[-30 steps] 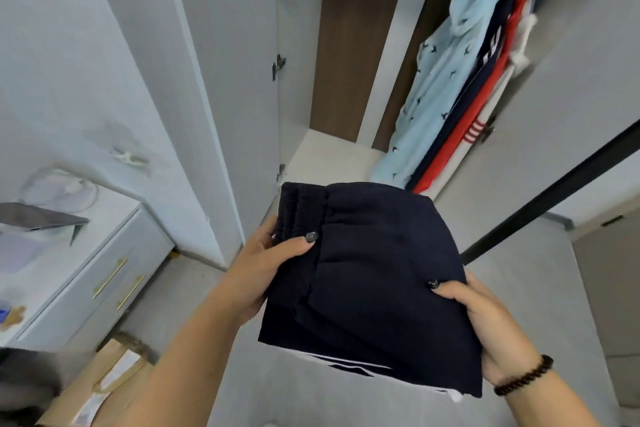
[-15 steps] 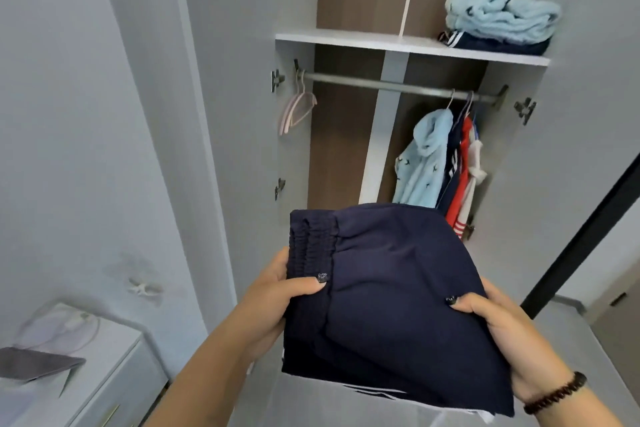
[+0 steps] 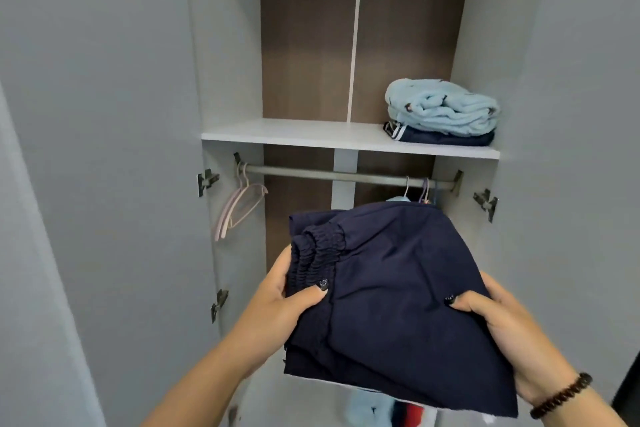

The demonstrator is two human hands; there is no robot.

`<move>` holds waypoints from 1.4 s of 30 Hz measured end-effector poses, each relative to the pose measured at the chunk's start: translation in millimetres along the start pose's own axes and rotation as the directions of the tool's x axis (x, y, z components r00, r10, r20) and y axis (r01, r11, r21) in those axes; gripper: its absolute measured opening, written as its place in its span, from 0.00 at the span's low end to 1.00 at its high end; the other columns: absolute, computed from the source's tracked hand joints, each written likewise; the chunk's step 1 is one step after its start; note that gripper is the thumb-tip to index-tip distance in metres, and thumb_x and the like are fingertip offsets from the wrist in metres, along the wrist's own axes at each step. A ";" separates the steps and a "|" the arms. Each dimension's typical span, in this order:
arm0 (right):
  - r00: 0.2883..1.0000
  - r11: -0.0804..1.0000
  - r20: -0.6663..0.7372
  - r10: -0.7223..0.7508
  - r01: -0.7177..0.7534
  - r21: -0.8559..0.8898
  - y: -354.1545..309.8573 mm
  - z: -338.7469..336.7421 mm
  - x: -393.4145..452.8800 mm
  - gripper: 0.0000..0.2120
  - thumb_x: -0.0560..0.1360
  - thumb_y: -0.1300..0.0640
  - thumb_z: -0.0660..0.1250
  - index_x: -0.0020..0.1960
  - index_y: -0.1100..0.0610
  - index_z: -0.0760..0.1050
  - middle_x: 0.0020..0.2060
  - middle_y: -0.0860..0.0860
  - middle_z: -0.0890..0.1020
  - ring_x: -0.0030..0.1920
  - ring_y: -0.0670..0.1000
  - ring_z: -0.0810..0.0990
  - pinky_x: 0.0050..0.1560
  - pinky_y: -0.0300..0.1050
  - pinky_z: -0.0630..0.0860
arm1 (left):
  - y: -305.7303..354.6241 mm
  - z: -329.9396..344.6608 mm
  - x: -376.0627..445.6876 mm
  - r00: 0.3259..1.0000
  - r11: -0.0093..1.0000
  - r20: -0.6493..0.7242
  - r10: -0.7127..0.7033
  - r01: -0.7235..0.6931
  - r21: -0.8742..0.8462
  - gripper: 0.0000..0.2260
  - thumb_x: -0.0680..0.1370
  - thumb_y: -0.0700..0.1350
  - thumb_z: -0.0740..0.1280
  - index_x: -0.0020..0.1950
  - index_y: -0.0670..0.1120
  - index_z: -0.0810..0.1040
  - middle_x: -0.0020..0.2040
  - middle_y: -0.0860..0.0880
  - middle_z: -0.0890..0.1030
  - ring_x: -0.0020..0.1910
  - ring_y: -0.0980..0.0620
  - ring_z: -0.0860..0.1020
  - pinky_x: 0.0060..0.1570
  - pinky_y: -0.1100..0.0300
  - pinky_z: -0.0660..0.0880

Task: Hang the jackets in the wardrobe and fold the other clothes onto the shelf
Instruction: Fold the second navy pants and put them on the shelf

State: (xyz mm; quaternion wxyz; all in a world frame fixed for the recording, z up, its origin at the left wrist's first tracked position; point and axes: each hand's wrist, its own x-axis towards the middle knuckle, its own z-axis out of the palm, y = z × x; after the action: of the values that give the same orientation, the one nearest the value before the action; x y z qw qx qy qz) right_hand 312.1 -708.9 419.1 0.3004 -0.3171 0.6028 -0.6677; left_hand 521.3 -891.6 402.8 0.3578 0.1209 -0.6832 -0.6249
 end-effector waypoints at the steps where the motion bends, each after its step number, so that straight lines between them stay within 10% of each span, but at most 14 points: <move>1: 1.000 0.999 -0.001 -0.031 0.031 -0.008 -10.6 -4.2 17.0 0.17 0.71 0.66 0.65 0.49 0.46 0.82 0.49 0.51 0.85 0.45 0.53 0.85 0.37 0.45 0.79 | 3.0 2.2 19.1 0.999 0.999 0.013 0.037 -0.037 0.028 0.23 0.77 0.45 0.69 0.61 0.73 0.72 0.61 0.63 0.79 0.58 0.62 0.79 0.49 0.71 0.76; 9: 0.962 0.962 -0.036 -0.271 0.271 -0.026 -85.4 -22.3 132.2 0.17 0.70 0.64 0.68 0.51 0.45 0.82 0.49 0.49 0.85 0.46 0.52 0.85 0.36 0.42 0.79 | 50.5 0.1 162.1 0.956 0.926 0.050 0.288 -0.291 0.240 0.24 0.80 0.43 0.66 0.62 0.74 0.69 0.60 0.67 0.78 0.58 0.67 0.77 0.49 0.74 0.75; 22: 0.771 0.757 -0.144 -0.620 0.541 -0.366 -272.4 -55.0 342.2 0.20 0.73 0.68 0.68 0.60 0.52 0.76 0.52 0.49 0.84 0.51 0.50 0.83 0.52 0.47 0.79 | 136.4 5.6 465.5 0.887 0.890 0.106 0.449 -0.455 0.033 0.20 0.78 0.36 0.67 0.66 0.53 0.72 0.60 0.52 0.81 0.59 0.51 0.80 0.60 0.53 0.76; 27: 0.753 0.659 -0.214 -0.623 0.357 -0.662 -330.6 -78.4 422.9 0.18 0.71 0.66 0.69 0.58 0.51 0.77 0.51 0.51 0.83 0.50 0.53 0.82 0.55 0.48 0.78 | 145.8 31.2 568.0 0.938 0.944 0.115 0.327 -0.330 0.016 0.19 0.78 0.41 0.67 0.69 0.48 0.70 0.60 0.47 0.81 0.56 0.46 0.81 0.58 0.46 0.78; 34: 0.843 0.186 -0.364 -0.395 -0.315 -0.931 -298.8 -124.6 494.1 0.24 0.76 0.64 0.65 0.71 0.56 0.68 0.67 0.57 0.73 0.65 0.57 0.72 0.62 0.46 0.70 | 76.8 90.6 612.4 0.973 0.985 0.172 -0.156 0.139 0.106 0.19 0.79 0.49 0.66 0.66 0.43 0.73 0.53 0.42 0.84 0.47 0.44 0.84 0.44 0.50 0.82; 42: 0.724 0.266 -0.255 -0.640 -0.102 -0.958 -290.4 -136.7 501.3 0.19 0.73 0.71 0.64 0.58 0.55 0.81 0.57 0.53 0.82 0.59 0.53 0.78 0.58 0.38 0.72 | 79.7 94.2 615.8 0.996 0.997 0.070 -0.051 0.047 0.061 0.26 0.78 0.44 0.68 0.71 0.46 0.59 0.53 0.42 0.79 0.41 0.47 0.82 0.27 0.56 0.79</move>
State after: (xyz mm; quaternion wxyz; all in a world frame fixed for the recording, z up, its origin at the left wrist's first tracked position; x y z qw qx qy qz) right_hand -110.8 -990.5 729.1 -0.2819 -0.3004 0.8619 -0.2958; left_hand 43.3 -1181.3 689.3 0.3140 0.1257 -0.7108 -0.6168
